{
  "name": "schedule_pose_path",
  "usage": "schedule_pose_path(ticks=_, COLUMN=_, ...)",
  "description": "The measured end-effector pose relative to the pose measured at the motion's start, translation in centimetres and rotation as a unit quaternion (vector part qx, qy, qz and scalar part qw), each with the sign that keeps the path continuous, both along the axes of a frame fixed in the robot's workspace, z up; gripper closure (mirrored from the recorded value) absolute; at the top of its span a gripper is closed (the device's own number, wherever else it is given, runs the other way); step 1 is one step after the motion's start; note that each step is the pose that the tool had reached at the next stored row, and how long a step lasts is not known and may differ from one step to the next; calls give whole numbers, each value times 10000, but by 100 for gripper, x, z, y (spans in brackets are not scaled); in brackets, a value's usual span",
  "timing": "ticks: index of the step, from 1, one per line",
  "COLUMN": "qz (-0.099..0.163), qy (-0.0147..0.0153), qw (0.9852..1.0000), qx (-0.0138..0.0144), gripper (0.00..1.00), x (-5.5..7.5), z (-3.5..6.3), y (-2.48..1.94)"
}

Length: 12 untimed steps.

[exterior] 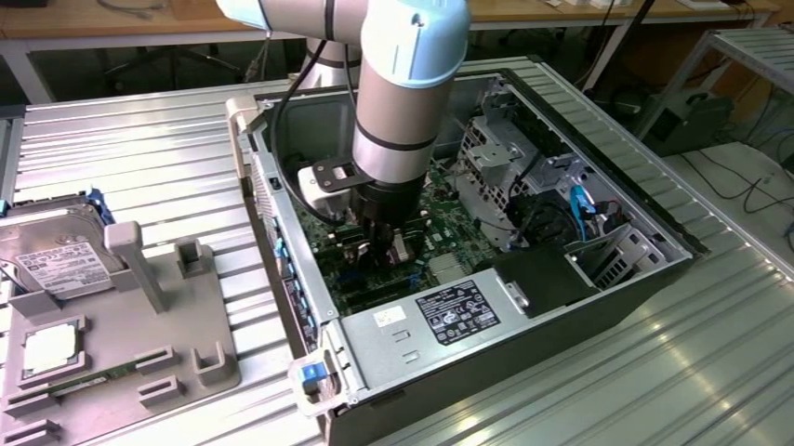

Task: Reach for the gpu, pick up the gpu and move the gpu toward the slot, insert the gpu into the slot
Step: 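Insert the gpu into the slot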

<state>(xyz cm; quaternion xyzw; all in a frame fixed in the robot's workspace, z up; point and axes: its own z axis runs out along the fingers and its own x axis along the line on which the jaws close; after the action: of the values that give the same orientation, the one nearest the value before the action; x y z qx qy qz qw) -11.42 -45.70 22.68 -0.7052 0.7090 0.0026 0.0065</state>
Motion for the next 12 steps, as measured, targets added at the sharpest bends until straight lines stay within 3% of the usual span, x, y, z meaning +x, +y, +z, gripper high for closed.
schedule_pose_path(ticks=4, qz=-2, qy=0, qw=10000, qx=1, gripper=71, x=-2, z=-10, y=0)
schedule_pose_path(ticks=5, qz=-1, qy=-1, qw=10000, qx=1, gripper=65, x=-1, z=-13, y=0)
schedule_pose_path(ticks=11, qz=0, qy=0, qw=10000, qx=0, gripper=65, x=0, z=-18, y=0)
schedule_pose_path(ticks=12, qz=0, qy=0, qw=10000, qx=1, gripper=65, x=0, z=16, y=0)
